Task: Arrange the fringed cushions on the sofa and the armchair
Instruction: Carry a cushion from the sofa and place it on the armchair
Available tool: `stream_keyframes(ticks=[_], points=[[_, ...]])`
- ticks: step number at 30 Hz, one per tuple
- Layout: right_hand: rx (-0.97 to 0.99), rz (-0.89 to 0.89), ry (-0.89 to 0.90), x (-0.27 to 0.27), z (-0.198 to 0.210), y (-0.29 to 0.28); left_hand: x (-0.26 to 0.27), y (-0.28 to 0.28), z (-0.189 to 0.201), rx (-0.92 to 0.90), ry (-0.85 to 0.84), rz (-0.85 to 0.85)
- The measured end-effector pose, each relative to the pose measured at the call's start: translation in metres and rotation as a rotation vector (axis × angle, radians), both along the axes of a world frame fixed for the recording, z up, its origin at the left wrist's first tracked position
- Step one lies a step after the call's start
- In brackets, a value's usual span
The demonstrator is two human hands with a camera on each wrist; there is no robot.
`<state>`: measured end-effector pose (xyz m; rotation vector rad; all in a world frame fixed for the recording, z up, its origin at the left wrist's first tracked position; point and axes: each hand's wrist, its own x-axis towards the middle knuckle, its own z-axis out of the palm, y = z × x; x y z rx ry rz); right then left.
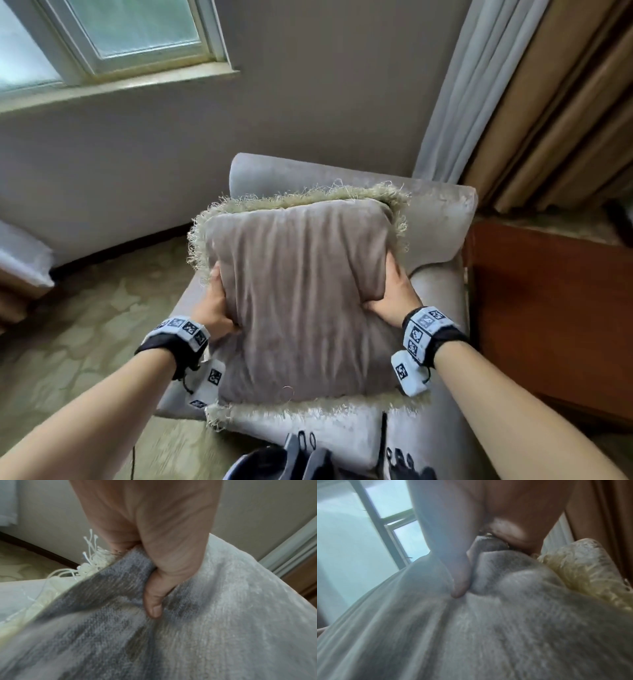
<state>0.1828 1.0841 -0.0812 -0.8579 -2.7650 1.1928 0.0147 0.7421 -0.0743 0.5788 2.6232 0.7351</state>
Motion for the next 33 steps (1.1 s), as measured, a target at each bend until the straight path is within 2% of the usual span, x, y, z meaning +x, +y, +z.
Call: stream_keyframes(ticks=[3, 6, 9, 13, 17, 22, 25, 28, 31, 33], points=[[-0.009, -0.09, -0.039, -0.021, -0.003, 0.018, -0.05, 0.037, -0.003, 0.038, -0.021, -0.114], [0.013, -0.212, -0.049, -0.037, -0.012, 0.038, -0.105, 0.075, -0.026, 0.115, -0.075, -0.233], [0.032, -0.293, -0.073, -0.048, -0.035, 0.059, -0.141, 0.108, -0.058, 0.098, -0.111, -0.279], [0.012, -0.35, -0.109, -0.069, -0.095, 0.075, -0.172, 0.135, -0.124, 0.067, -0.13, -0.309], [-0.018, -0.381, -0.102, -0.099, -0.171, 0.082, -0.195, 0.148, -0.196, 0.111, -0.135, -0.237], [-0.03, -0.465, -0.076, -0.109, -0.262, 0.079, -0.198, 0.153, -0.27, 0.073, -0.041, -0.12], [-0.069, -0.437, -0.106, -0.101, -0.299, 0.075, -0.194, 0.157, -0.3, 0.08, 0.071, -0.038], [-0.081, -0.366, -0.151, -0.095, -0.313, 0.074, -0.186, 0.162, -0.308, 0.046, 0.076, 0.033], [-0.075, -0.344, -0.154, -0.095, -0.306, 0.078, -0.189, 0.151, -0.315, 0.1, 0.167, -0.066], [-0.046, -0.37, -0.126, -0.096, -0.293, 0.081, -0.195, 0.145, -0.306, 0.07, 0.183, -0.075]])
